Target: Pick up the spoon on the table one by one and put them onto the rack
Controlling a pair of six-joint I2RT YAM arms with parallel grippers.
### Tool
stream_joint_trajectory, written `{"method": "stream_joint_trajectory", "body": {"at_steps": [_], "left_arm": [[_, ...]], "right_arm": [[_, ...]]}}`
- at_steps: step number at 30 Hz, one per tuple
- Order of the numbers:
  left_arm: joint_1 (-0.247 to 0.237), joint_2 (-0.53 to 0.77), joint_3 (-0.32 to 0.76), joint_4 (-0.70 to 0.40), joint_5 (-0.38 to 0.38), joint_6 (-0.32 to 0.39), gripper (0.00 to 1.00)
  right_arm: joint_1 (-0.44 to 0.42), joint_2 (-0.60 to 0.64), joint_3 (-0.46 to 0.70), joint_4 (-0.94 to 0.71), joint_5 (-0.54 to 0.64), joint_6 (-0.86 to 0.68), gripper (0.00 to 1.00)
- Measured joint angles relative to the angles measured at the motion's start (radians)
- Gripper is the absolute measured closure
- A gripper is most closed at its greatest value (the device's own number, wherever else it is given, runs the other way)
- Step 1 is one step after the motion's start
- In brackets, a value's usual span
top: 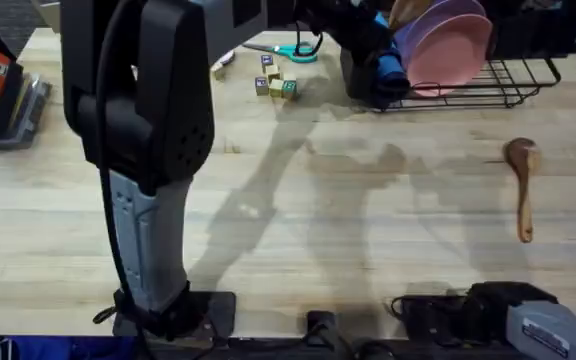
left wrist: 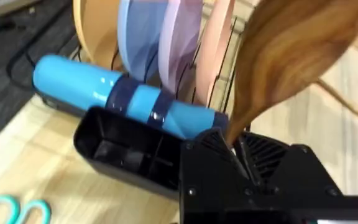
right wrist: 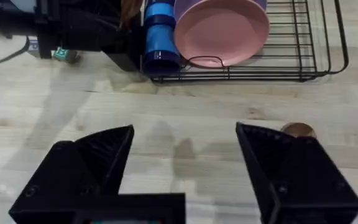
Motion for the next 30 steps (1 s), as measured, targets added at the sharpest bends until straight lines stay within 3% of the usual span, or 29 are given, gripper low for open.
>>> {"method": "stream_joint_trajectory", "body": {"at_steps": [9,11,14,16,18,19,30], "left_arm": [[0.0,0.0,0.0,-0.061,-0.053,0.012,0.956],[0.0,0.0,0.0,-0.061,-0.058,0.021,0.881],[0.0,0.0,0.0,-0.061,-0.065,0.034,0.637],[0.0,0.0,0.0,-0.06,-0.067,0.041,0.4],[0.0,0.0,0.0,-0.06,-0.068,0.049,0.097],[0.0,0.0,0.0,-0.061,-0.068,0.052,0.032],[0.006,0.0,0.0,-0.055,-0.071,0.071,0.008]], "right_arm": [[0.0,0.0,0.0,0.0,0.0,0.0,0.006],[0.0,0.0,0.0,0.0,0.0,0.0,0.006],[0.0,0.0,0.0,0.0,0.0,0.0,0.006],[0.0,0.0,0.0,0.0,0.0,0.0,0.005],[0.0,0.0,0.0,0.0,0.0,0.0,0.005],[0.0,0.0,0.0,0.0,0.0,0.0,0.005],[0.0,0.0,0.0,0.0,0.0,0.0,0.005]]}}
